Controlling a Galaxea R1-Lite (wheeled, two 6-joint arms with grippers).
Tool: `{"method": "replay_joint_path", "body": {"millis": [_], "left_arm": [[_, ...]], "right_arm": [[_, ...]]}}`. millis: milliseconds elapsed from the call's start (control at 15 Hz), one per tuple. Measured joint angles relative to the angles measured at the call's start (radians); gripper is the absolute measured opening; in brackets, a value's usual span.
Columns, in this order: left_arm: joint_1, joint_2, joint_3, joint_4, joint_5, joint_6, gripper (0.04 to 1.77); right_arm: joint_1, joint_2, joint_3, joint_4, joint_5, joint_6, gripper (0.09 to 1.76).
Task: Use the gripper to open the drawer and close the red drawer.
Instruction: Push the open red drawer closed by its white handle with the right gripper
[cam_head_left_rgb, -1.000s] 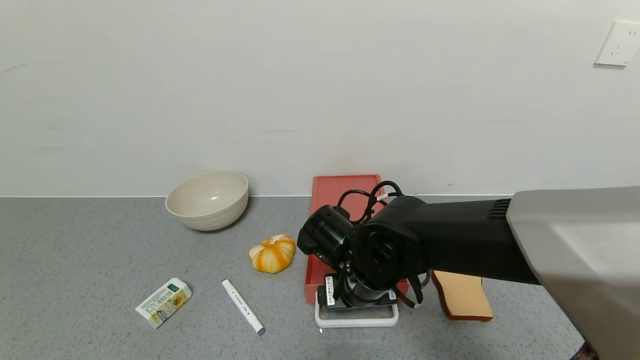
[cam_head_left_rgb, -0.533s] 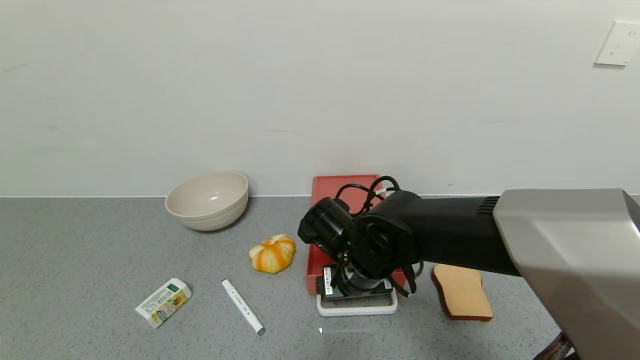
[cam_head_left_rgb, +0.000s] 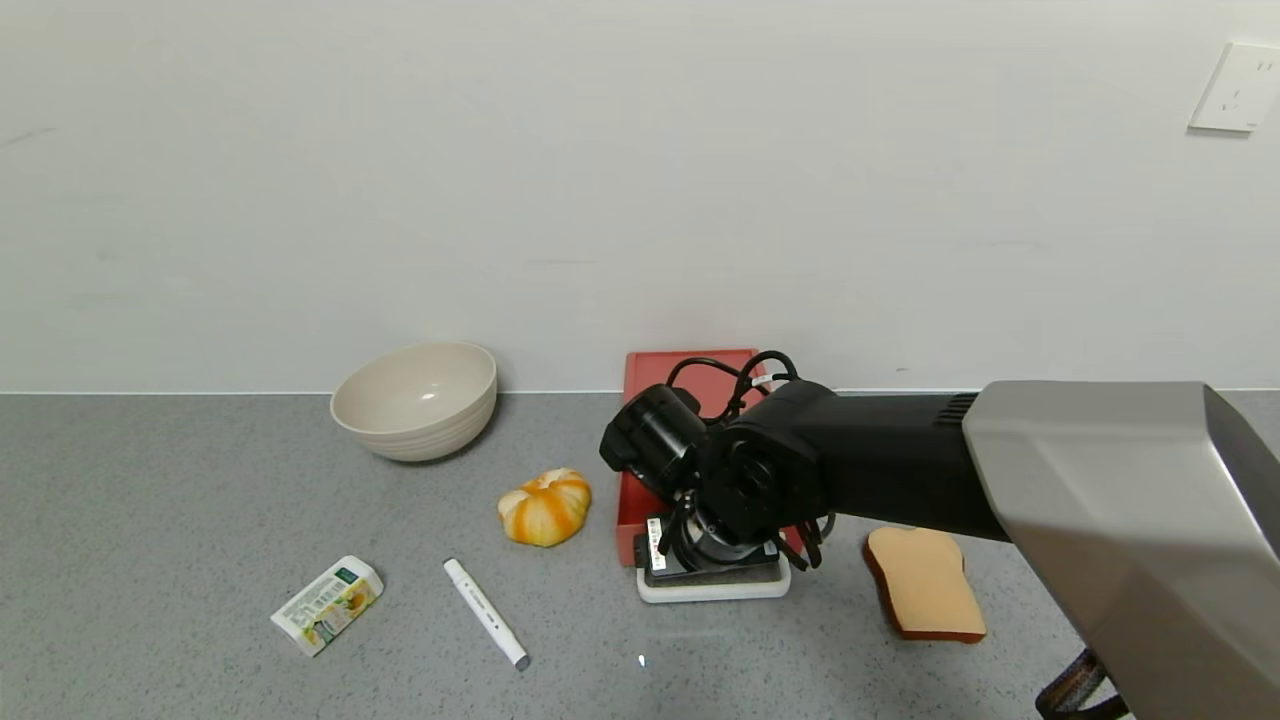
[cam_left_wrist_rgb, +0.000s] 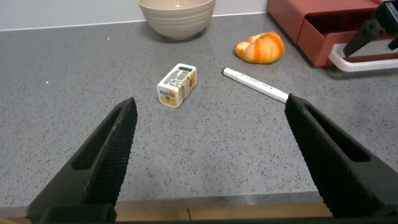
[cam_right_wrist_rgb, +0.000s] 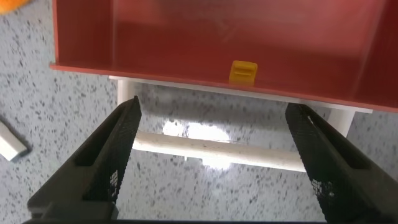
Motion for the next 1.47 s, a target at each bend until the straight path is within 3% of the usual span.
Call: {"method": "replay_joint_path", "body": {"millis": [1467], "left_arm": [[0.0, 0.0, 0.0, -0.001, 0.0, 0.0, 1.72]], "right_arm": [[-0.078, 0.058, 0.001, -0.356, 0.001, -0.182, 1.71]]}}
